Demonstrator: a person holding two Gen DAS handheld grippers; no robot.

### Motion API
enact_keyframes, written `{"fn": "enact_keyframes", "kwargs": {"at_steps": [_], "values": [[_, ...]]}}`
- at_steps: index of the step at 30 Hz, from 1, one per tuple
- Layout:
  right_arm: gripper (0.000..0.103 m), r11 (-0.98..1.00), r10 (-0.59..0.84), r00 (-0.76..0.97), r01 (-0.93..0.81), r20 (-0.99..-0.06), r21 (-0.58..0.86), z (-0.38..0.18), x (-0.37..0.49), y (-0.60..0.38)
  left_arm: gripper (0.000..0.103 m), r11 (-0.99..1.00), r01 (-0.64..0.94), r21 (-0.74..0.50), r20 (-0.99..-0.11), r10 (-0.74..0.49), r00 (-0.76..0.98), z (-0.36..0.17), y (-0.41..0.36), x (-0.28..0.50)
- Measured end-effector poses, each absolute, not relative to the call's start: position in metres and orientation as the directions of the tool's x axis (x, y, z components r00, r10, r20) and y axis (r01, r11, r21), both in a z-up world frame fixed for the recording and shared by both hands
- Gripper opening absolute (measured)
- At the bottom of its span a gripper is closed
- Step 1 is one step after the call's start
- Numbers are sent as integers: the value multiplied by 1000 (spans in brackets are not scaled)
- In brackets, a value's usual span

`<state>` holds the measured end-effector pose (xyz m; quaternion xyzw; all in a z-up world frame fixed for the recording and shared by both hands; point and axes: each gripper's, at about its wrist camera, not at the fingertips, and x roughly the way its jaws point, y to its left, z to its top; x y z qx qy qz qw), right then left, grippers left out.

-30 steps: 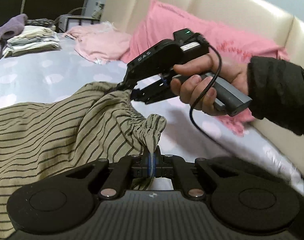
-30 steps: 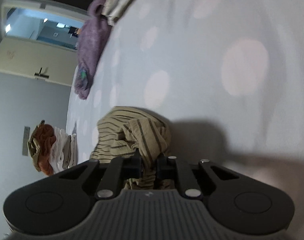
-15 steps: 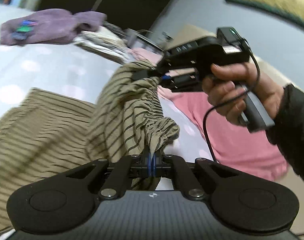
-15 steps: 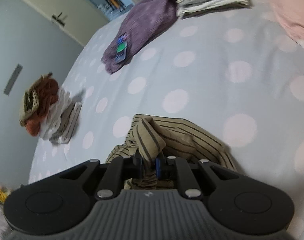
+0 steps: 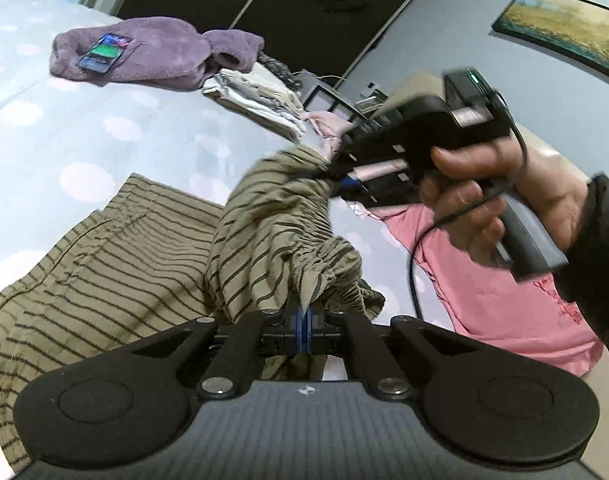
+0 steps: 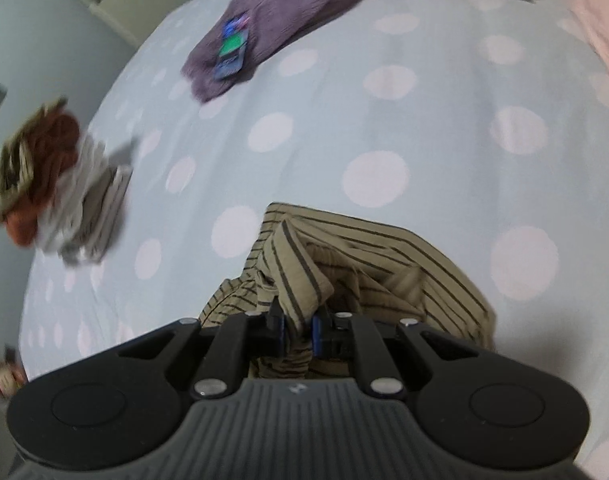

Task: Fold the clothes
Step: 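Lift the waistband with the left gripper while the right gripper grasps the trousers, then hold the gathered waistband with the left gripper while the right gripper holds the trouser leg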

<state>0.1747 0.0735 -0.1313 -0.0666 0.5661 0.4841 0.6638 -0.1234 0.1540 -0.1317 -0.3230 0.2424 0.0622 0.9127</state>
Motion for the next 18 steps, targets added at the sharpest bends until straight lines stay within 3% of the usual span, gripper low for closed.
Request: {"fn": "enact_keyframes", "kwargs": {"at_steps": [2, 4, 8, 10, 13, 18], "values": [[14, 576, 575, -92, -660, -813, 482, -141, 173, 41, 0, 801, -255, -541, -495, -58, 867, -134, 151, -119], [28, 636, 565, -83, -590, -821, 497, -157, 173, 7, 0, 810, -244, -533, -501, -69, 862, -135, 147, -119], [38, 706, 562, -59, -485, -825, 516, -187, 162, -53, 0, 807, -242, -539, -505, -79, 860, -137, 147, -117], [50, 709, 614, 3, -442, -790, 549, -187, 153, -83, 0, 802, -248, -543, -507, -78, 859, -139, 149, -115], [52, 738, 618, 105, -418, -779, 530, -189, 135, -114, 0, 798, -259, -545, -514, -74, 855, -141, 151, -114], [53, 710, 679, 33, -282, -733, 645, -218, 123, -126, 0, 803, -256, -538, -515, -73, 854, -140, 150, -114]]}}
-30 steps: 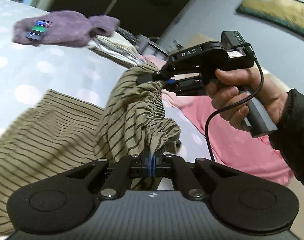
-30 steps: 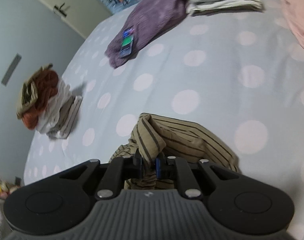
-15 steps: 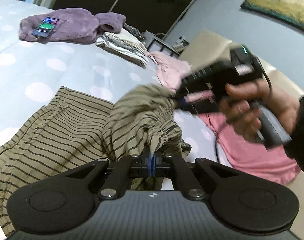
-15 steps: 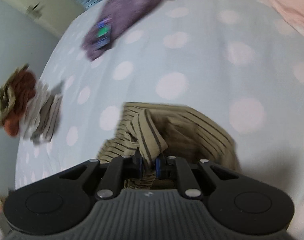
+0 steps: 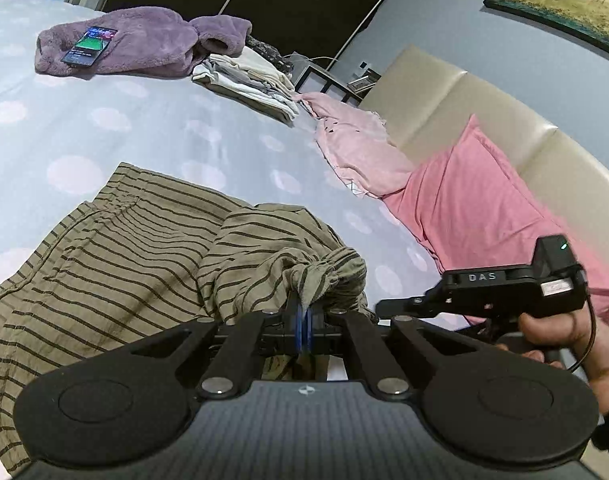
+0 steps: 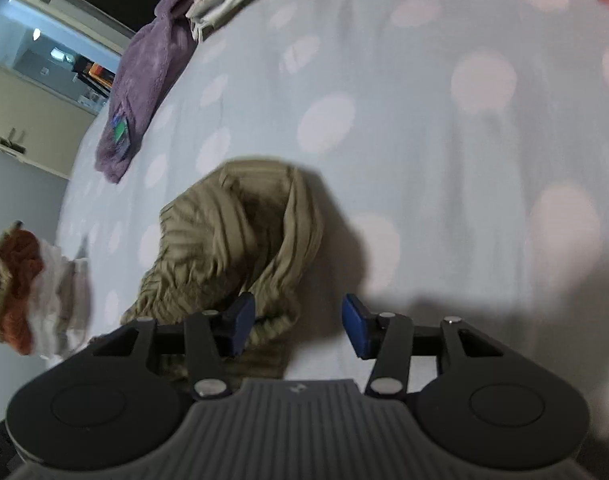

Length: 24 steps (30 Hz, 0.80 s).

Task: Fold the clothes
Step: 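Hold the gathered waistband with the left gripper while the right gripper holds the trouser leg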

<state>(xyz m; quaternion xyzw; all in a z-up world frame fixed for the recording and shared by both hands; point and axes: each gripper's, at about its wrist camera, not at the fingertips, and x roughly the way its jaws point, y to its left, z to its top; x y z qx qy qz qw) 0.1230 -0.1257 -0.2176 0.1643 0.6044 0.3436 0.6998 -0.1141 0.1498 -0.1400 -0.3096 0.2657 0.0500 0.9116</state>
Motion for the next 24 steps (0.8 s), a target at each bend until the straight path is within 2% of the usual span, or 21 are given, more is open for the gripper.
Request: {"fn": "enact_keyframes", "kwargs": {"at_steps": [2, 4, 5, 6, 7, 8, 9, 15, 19, 24], "values": [[56, 692, 708, 10, -213, -706, 690, -229, 119, -127, 0, 805, -257, -535, -516, -70, 854, -139, 149, -115], [65, 679, 729, 14, -138, -684, 721, -238, 115, -124, 0, 805, -259, -533, -516, -66, 854, -139, 148, -116], [65, 681, 728, 22, -130, -685, 720, -241, 115, -122, 0, 806, -260, -532, -516, -65, 854, -139, 148, -116], [61, 683, 727, 29, -132, -686, 719, -243, 115, -120, 0, 807, -258, -532, -516, -67, 854, -139, 147, -116], [38, 684, 726, 37, -133, -687, 717, -246, 115, -118, 0, 807, -256, -531, -516, -68, 854, -139, 147, -115], [20, 680, 731, 43, -125, -681, 722, -249, 117, -118, 0, 812, -252, -527, -521, -74, 851, -139, 146, -114], [12, 672, 740, 58, -102, -670, 733, -251, 119, -119, 0, 816, -248, -522, -525, -79, 847, -140, 144, -113], [12, 657, 754, 223, -266, -618, 705, -210, 128, -107, 0, 868, -201, -455, -578, -116, 808, -147, 129, -105], [12, 610, 786, 179, -387, -593, 692, -200, 138, -72, 0, 874, -194, -445, -632, -153, 760, -158, 122, -98], [12, 477, 835, 46, -556, -548, 681, -196, 129, -16, 0, 845, -265, -464, -654, -125, 746, -167, 132, -99]]}}
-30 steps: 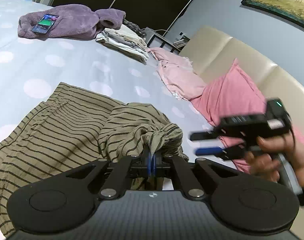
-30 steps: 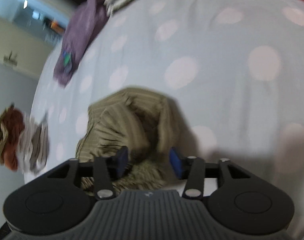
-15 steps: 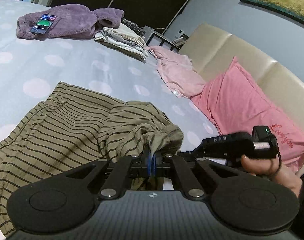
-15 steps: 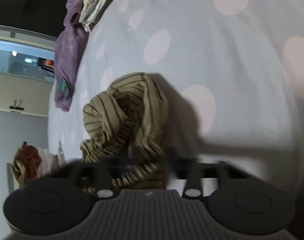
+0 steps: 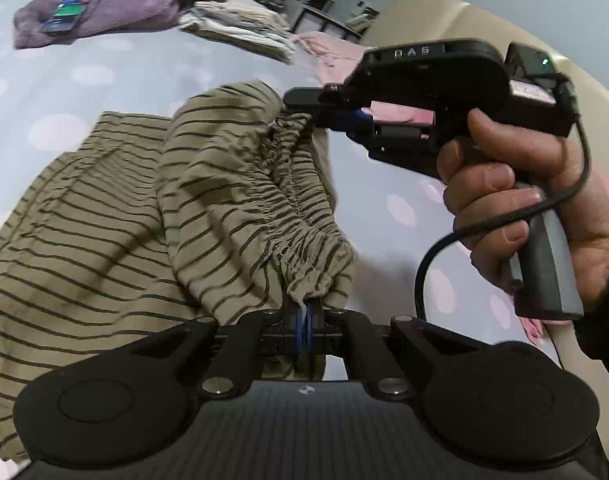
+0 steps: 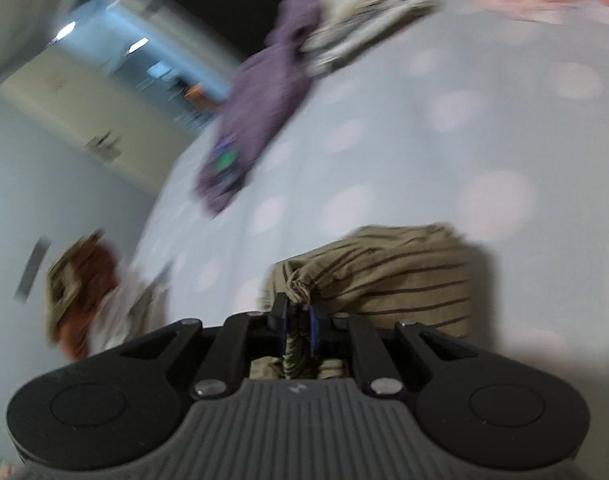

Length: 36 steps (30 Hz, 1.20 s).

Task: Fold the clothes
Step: 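Hold the gathered waistband with the left gripper while the right gripper holds the trouser leg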

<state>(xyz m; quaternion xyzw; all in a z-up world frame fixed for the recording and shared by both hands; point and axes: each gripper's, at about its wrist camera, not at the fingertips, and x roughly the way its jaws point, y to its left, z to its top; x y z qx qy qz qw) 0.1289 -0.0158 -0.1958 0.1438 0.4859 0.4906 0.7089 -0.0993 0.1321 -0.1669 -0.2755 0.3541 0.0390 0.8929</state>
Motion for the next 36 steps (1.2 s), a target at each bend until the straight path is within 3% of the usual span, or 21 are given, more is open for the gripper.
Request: {"fn": "enact_keyframes", "kwargs": {"at_steps": [3, 6, 8, 10, 14, 16, 21, 26, 27, 28, 30, 36], "values": [[12, 574, 760, 96, -562, -643, 596, -200, 129, -5, 0, 839, -276, -469, -656, -121, 745, -168, 134, -100], [13, 620, 730, 136, -543, -670, 566, -207, 136, -10, 0, 838, -277, -470, -657, -123, 743, -168, 134, -99], [23, 624, 732, 146, -537, -666, 568, -211, 141, -14, 0, 837, -277, -471, -658, -124, 743, -168, 134, -99], [54, 615, 734, 127, -540, -667, 575, -212, 144, -14, 0, 837, -278, -472, -659, -126, 742, -168, 134, -98], [66, 576, 768, 50, -490, -638, 654, -215, 146, -23, 0, 835, -279, -474, -660, -128, 740, -169, 134, -98], [82, 548, 800, 29, -442, -600, 710, -216, 144, -29, 0, 834, -279, -475, -661, -129, 739, -169, 134, -97], [87, 534, 826, 19, -349, -564, 770, -221, 143, -34, 0, 837, -275, -473, -661, -130, 739, -167, 133, -97], [84, 596, 756, 23, -438, -654, 673, -222, 138, -11, 0, 862, -260, -434, -665, -112, 738, -164, 128, -97], [72, 598, 741, 20, -474, -671, 647, -222, 137, -4, 0, 868, -259, -423, -668, -106, 737, -163, 126, -96], [44, 599, 728, 19, -505, -686, 622, -222, 135, 2, 0, 875, -253, -412, -670, -102, 736, -162, 123, -96], [17, 598, 702, 19, -559, -712, 574, -221, 133, 10, 0, 883, -246, -399, -671, -99, 735, -162, 121, -96], [15, 583, 740, 72, -564, -669, 584, -193, 138, -23, 0, 883, -180, -435, -611, -142, 779, -148, 116, -100]]}}
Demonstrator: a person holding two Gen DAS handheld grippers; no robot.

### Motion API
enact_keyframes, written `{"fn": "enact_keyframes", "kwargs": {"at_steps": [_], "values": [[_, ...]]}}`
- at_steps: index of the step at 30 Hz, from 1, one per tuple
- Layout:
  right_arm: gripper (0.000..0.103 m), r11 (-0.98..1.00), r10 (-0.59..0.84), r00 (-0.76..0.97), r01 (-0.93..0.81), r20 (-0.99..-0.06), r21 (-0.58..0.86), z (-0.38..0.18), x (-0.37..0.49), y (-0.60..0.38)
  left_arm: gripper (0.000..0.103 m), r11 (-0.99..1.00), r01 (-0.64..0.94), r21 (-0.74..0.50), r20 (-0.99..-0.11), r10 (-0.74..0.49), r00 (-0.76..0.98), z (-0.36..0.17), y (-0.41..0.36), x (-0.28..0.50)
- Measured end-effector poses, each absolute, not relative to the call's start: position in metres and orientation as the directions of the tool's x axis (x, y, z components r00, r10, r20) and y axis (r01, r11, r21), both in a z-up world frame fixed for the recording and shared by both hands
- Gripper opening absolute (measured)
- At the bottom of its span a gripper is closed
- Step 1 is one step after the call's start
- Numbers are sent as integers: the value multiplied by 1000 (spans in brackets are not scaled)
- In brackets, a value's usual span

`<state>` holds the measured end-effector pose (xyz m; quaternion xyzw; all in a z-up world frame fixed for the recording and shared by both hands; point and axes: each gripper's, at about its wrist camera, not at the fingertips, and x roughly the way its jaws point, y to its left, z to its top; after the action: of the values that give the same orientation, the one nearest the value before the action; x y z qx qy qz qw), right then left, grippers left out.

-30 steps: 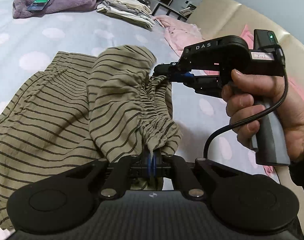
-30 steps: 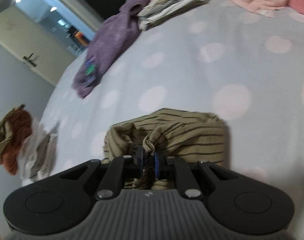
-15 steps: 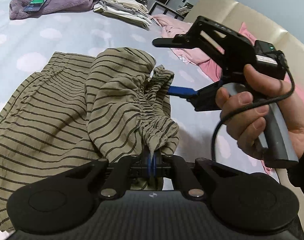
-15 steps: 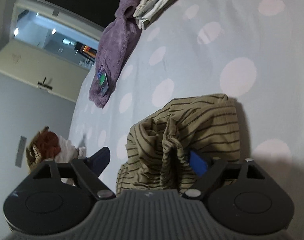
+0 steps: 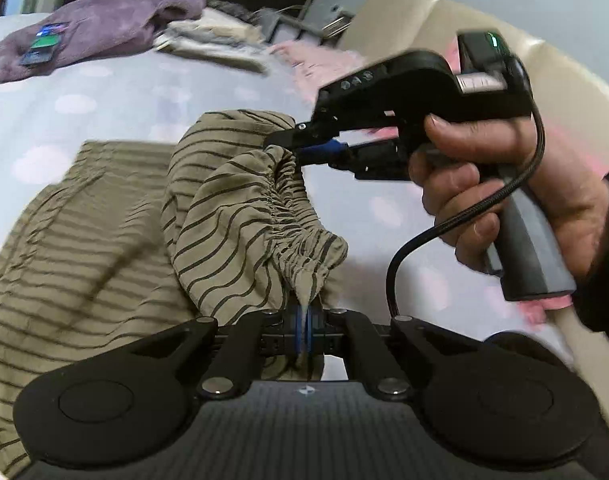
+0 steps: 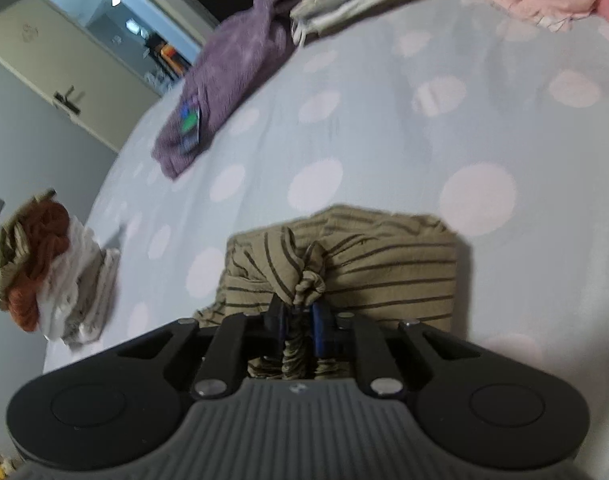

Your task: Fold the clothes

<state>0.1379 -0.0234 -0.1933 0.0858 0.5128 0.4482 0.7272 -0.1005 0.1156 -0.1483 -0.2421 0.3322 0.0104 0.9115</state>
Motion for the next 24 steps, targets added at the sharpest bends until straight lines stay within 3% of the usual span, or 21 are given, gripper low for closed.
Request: {"fn": "enact_keyframes", "kwargs": {"at_steps": [4, 7, 10, 17, 24], "values": [[15, 580, 778, 113, -505, -618, 639, -166, 147, -71, 0, 878, -81, -472, -526, -207, 825, -123, 96, -98], [15, 588, 787, 148, -474, -599, 655, -146, 152, -99, 0, 847, -34, -531, -489, -273, 828, -115, 76, -88], [15, 592, 785, 158, -473, -599, 652, -131, 155, -111, 0, 858, -17, -513, -477, -268, 837, -111, 60, -87], [15, 563, 764, 73, -561, -641, 607, -129, 142, -49, 1, 700, -247, -670, -501, -180, 847, -118, 141, -117], [15, 526, 683, -51, -657, -728, 540, -149, 122, 78, 1, 223, -474, -852, -504, -107, 857, -161, 240, -171]]}}
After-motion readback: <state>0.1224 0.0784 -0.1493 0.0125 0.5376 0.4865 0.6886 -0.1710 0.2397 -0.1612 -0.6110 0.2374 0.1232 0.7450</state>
